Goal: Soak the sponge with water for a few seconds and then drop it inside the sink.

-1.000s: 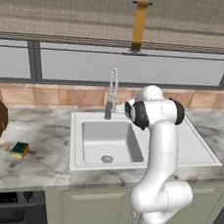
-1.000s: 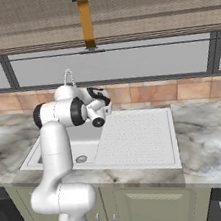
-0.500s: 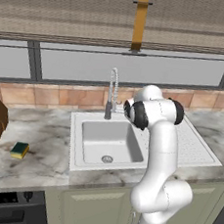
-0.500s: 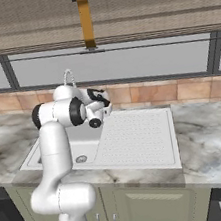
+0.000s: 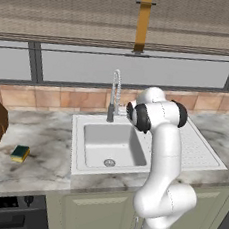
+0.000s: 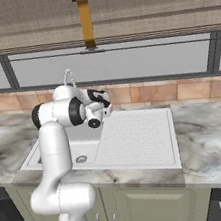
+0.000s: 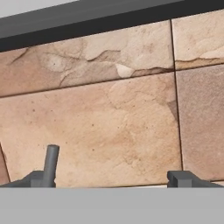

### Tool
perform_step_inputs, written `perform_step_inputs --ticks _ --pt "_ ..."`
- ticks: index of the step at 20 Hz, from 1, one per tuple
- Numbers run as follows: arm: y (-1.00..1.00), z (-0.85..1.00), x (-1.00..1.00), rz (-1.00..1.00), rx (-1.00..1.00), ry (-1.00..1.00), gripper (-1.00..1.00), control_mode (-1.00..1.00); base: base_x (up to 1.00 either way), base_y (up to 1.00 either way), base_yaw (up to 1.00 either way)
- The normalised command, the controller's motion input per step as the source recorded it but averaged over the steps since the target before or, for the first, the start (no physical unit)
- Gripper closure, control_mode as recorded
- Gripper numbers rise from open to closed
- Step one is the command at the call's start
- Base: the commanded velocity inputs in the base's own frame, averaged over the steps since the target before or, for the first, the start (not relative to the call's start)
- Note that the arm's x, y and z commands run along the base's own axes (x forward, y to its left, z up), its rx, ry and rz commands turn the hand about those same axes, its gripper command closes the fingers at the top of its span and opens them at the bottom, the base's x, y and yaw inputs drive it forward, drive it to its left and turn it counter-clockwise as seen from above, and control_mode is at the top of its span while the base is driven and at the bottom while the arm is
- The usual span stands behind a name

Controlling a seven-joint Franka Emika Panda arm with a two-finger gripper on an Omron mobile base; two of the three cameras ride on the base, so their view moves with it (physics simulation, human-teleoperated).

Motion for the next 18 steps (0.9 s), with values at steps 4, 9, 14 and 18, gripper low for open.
perform_step_inputs --ticks 4,9,14,18 --pt "-0.84 -0.46 0.00 -0.01 0.00 0.00 -1.00 -1.00 0.00 0.00 0.00" --pt "-0.82 -0.49 0.00 -0.02 0.00 0.00 -1.00 -1.00 0.00 0.00 0.00" --pt "-0.81 -0.48 0.00 -0.01 0.00 0.00 -1.00 -1.00 0.00 0.00 0.00" --pt "-0.77 -0.44 0.00 -0.01 0.00 0.00 -1.00 -1.00 0.00 0.00 0.00"
